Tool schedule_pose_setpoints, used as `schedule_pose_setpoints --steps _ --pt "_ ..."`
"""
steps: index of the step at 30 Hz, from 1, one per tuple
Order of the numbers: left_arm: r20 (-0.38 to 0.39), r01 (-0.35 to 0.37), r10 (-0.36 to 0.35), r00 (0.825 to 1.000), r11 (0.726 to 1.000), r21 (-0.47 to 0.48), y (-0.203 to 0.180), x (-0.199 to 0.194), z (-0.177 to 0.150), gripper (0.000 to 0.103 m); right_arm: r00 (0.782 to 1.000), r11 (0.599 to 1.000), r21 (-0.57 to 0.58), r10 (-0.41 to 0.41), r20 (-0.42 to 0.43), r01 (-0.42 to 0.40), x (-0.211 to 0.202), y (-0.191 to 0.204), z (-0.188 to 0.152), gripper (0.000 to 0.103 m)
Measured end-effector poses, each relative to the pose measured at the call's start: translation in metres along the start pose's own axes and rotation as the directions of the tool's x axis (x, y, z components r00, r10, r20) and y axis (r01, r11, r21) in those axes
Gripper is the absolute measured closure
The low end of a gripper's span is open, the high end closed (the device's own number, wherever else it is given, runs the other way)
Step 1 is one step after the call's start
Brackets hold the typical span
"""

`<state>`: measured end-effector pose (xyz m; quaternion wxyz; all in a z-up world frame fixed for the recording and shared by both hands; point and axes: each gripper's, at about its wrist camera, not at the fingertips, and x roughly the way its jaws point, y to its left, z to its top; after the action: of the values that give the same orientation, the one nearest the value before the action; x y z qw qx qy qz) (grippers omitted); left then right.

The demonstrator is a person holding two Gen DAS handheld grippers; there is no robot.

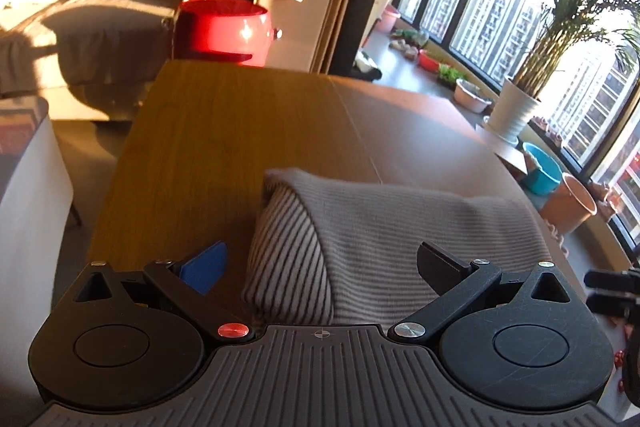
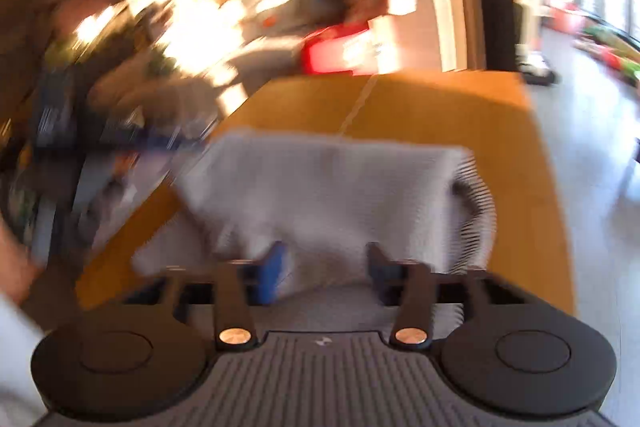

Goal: Fold clothes

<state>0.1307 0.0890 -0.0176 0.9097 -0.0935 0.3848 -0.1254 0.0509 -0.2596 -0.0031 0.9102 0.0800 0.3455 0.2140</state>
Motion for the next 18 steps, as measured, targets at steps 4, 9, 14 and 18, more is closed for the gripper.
schedule_pose_setpoints --steps 4,9,14,18 --pt "-0.081 0.027 -0.030 0.996 0.999 -0.034 0.004 0.029 -0.006 0.011 0.996 0.985 0.153 -0.080 -0.028 0.083 0.030 -0.029 0.002 0.041" --pt "-0.033 0.014 -0.014 0.999 1.000 -0.002 0.002 0.052 0.008 0.022 0.998 0.994 0.094 -0.052 -0.030 0.055 0.076 -0.032 0.002 0.060" --pt "-0.005 0.019 -0.019 1.000 0.999 -0.034 0.005 0.091 0.038 0.045 0.998 0.996 0.057 -0.068 0.012 0.068 0.122 -0.048 0.040 0.071" --pt "0.019 0.038 -0.037 0.999 0.998 -0.059 0.005 0.092 0.052 0.058 0.997 0.995 0.079 -0.069 0.040 0.065 0.144 -0.065 0.070 0.078"
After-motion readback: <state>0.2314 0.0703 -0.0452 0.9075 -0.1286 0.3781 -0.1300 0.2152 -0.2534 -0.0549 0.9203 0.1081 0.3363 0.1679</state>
